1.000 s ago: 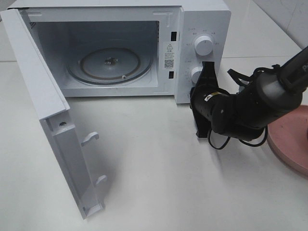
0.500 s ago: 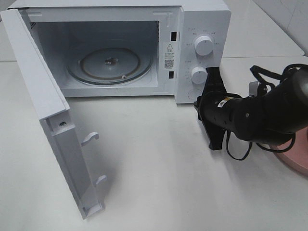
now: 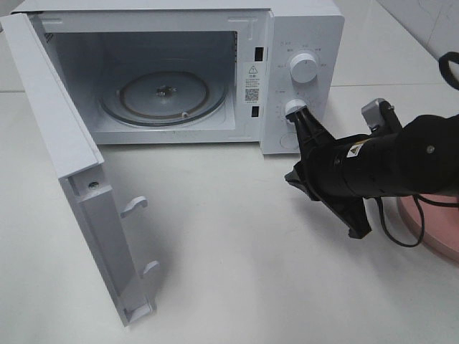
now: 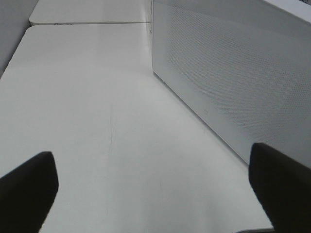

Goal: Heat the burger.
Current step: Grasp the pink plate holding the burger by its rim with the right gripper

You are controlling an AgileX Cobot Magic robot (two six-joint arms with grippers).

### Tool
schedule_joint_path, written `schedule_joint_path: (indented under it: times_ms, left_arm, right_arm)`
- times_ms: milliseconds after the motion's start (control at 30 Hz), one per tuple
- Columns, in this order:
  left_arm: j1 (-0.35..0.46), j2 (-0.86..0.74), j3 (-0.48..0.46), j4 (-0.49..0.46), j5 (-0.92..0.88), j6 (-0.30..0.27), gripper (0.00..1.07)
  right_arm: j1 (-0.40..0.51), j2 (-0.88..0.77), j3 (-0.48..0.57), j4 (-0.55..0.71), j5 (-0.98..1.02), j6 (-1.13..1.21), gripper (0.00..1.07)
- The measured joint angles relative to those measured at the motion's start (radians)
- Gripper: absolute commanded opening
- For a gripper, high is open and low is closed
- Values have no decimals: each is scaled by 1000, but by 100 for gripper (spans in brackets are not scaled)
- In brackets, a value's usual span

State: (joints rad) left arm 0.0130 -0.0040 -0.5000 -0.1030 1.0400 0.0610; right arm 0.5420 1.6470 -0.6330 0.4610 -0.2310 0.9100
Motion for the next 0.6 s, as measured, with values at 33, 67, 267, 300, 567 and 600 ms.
schedule_joint_path:
  times_ms: [33, 67, 267, 300, 567, 600]
  left_arm:
    - [0, 0, 0, 0, 0, 0, 100]
    - [0, 0, 0, 0, 0, 0, 100]
    - [0, 0, 0, 0, 0, 0, 100]
    - [0, 0, 0, 0, 0, 0, 100]
    - [0, 0, 0, 2, 0, 0, 100]
    - [0, 0, 0, 2, 0, 0, 100]
  right_arm:
    - [0, 0, 0, 0, 0, 0, 1]
    - [0, -10, 0, -1, 24, -36, 1]
    - [-42, -91, -10, -2, 256, -347, 1]
    - [-42, -91, -10, -2, 256, -347, 1]
    - [-142, -137, -143, -60, 670, -718, 3]
    - [-142, -137, -143, -60, 670, -718, 3]
